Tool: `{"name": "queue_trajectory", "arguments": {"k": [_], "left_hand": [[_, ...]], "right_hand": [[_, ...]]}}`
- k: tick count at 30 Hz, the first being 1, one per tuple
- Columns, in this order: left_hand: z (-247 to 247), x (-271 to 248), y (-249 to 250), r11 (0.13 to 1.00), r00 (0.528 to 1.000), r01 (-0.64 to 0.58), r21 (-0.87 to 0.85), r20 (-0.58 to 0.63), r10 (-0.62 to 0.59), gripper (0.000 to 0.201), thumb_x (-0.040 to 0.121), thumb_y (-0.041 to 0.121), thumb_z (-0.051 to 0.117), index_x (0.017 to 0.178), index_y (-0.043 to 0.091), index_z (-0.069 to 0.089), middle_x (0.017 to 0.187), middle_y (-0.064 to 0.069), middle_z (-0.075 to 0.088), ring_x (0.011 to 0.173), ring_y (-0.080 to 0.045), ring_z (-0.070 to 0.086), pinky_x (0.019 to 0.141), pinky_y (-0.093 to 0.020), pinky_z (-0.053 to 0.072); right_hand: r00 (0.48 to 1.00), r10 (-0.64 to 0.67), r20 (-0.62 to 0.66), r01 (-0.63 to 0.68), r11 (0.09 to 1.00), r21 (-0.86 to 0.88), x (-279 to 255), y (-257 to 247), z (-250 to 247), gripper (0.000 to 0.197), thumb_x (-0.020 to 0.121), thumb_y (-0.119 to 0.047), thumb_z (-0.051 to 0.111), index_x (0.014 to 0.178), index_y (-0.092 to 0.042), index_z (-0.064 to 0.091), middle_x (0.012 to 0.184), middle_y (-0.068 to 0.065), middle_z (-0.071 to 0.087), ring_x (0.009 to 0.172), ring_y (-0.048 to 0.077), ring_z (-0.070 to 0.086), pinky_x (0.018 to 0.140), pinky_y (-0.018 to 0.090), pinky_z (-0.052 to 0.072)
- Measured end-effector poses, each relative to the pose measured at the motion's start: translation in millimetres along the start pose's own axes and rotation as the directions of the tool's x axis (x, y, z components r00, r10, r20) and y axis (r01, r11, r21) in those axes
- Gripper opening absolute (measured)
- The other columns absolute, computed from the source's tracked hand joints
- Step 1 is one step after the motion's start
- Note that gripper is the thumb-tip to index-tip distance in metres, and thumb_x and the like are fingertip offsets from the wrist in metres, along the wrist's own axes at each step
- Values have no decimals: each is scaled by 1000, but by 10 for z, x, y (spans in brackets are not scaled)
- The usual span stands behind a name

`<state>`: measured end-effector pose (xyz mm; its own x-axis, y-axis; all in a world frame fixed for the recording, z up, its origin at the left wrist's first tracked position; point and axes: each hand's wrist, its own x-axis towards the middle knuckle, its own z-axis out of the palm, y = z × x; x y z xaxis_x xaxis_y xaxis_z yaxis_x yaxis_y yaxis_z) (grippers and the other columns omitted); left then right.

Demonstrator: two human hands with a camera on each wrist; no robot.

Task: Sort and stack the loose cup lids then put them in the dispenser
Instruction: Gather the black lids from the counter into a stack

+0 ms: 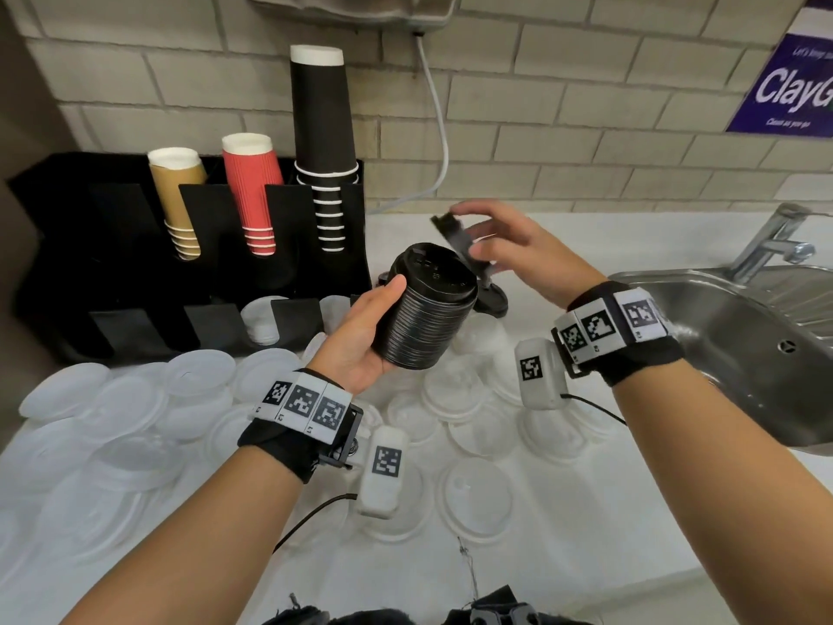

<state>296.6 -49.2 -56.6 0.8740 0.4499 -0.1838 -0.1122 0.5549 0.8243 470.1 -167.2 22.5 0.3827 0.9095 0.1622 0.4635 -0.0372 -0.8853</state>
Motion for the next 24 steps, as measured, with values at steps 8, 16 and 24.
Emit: {"name": "queue_trajectory", "arguments": {"k": [8,16,24], "left_hand": [[25,-30,-11,1000,998,-3,-17,-70,2,75,72,43,68,138,11,51,133,-14,61,120,-29,61,87,-44,57],[-10,-25,-41,999,994,0,-32,-114,-3,77,69,46,68,137,12,52,131,-12,63,117,-28,62,86,-45,55],[-62,7,-51,1000,992,-14,18,-127,16,77,70,44,67,138,10,50,134,-15,59,121,-32,59,98,-53,49]], "right_hand": [[996,-70,61,84,963,-254,-83,-68,192,44,81,-21,70,120,-38,58,120,-3,58,106,10,53,73,15,41],[991,-109,76,129,927,-352,-41,-111,245,48,77,-27,72,120,-44,57,119,-1,54,108,11,52,66,7,44],[986,-64,156,124,904,-410,10,-172,211,48,76,-27,75,118,-42,59,117,1,58,105,11,55,75,15,41]]}}
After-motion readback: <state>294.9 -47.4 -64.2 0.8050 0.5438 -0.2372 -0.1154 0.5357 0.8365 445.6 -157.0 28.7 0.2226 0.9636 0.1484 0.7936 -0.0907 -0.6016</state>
